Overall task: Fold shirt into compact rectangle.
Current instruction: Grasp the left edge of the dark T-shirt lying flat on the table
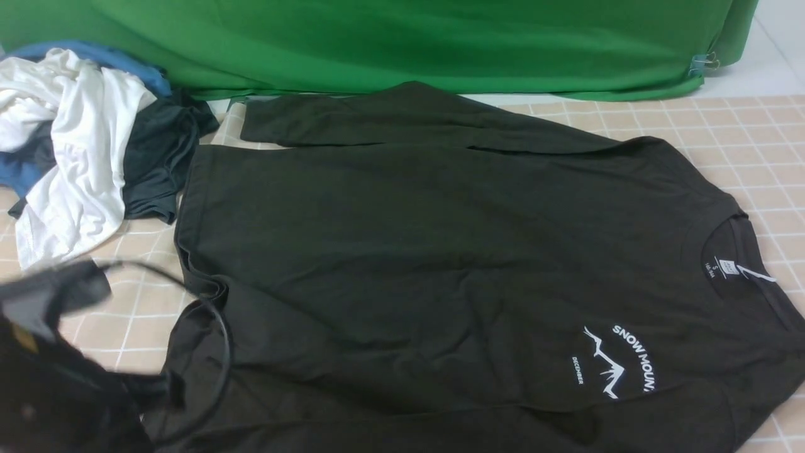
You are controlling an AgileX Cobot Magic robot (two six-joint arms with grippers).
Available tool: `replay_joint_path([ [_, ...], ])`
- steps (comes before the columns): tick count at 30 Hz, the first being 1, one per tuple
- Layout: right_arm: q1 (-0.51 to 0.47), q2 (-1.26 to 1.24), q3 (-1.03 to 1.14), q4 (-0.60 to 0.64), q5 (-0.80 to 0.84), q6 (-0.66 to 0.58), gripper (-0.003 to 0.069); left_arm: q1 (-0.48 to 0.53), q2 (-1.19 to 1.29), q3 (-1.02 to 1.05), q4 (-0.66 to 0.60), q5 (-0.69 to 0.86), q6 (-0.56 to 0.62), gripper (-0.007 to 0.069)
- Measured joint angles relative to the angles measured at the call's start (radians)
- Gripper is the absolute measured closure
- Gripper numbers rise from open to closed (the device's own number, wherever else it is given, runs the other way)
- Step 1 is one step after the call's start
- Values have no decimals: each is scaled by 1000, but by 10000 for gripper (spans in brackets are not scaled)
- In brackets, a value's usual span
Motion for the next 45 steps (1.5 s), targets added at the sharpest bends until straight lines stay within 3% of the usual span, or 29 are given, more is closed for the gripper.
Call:
replay_joint_path([
  [4, 39, 94, 8, 84, 14, -101, 626, -28, 43, 21, 53, -64, -53, 624],
  [9, 91, 134, 47, 105, -28, -126, 626, -30, 108, 21, 86, -108, -73, 588],
  [12, 117, 136, 66, 107, -52, -127, 626, -30, 146, 21, 128, -115, -77, 531],
  [17, 136, 136, 79, 109, -82, -130, 626, -30, 229, 24, 166, -174, -80, 311],
  [20, 136, 136, 79, 109, -93, -130, 626, -30, 258, 24, 155, -229, -59, 222],
  [25, 136, 136, 79, 110, -98, -132, 626, -30, 289, 24, 154, -270, -43, 174],
  [28, 136, 136, 79, 111, -99, -134, 626, -30, 304, 24, 154, -270, -42, 179],
  [33, 136, 136, 79, 112, -105, -142, 626, -30, 317, 24, 143, -247, -41, 267],
  [40, 136, 136, 79, 112, -131, -142, 626, -30, 317, 24, 137, -179, 8, 581],
  [45, 136, 136, 79, 112, -135, -142, 625, -30, 294, -26, 120, -99, 12, 606],
])
